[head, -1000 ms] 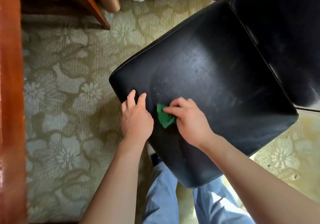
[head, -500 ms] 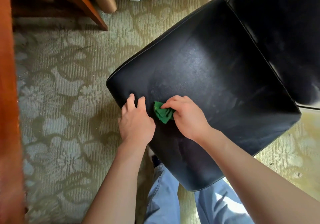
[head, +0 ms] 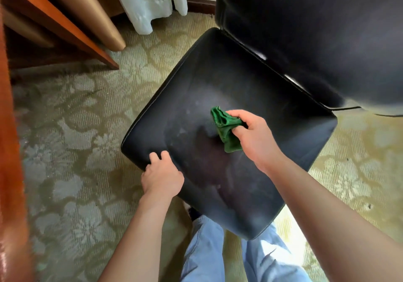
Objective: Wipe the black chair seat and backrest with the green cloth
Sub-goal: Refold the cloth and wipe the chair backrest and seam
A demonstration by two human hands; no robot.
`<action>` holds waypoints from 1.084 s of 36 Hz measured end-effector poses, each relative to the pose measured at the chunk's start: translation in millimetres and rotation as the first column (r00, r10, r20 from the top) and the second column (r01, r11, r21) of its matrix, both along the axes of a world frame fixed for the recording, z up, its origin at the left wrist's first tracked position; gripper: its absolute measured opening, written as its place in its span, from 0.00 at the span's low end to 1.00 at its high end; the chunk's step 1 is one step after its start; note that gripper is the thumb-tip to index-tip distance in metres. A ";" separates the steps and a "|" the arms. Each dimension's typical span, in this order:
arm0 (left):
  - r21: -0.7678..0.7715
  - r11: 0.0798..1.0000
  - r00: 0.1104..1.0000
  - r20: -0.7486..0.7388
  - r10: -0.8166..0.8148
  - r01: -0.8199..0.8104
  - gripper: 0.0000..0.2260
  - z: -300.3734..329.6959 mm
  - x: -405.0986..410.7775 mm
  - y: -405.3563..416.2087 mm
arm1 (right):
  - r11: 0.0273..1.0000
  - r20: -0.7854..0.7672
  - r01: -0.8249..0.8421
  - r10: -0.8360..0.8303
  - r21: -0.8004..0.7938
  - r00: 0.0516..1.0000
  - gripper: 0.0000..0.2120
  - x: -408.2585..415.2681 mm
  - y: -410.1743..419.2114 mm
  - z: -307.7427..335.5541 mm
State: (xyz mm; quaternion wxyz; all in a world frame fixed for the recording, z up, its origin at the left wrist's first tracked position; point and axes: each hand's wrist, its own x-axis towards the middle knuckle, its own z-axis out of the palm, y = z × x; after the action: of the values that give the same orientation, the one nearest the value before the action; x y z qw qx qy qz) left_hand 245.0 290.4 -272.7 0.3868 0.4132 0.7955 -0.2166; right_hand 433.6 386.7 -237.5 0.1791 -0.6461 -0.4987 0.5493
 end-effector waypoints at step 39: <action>0.503 0.715 0.640 0.762 -0.102 -0.485 0.10 366.8 141.3 193.9 | 0.989 -0.398 0.128 -0.087 0.076 0.913 0.13 118.0 86.7 323.9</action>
State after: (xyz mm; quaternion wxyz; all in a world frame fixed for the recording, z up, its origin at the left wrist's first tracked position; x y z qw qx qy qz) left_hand 386.3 484.3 94.2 0.5228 0.4790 0.6287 0.3194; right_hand 551.6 473.4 86.4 0.3379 -0.5393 -0.4432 0.6314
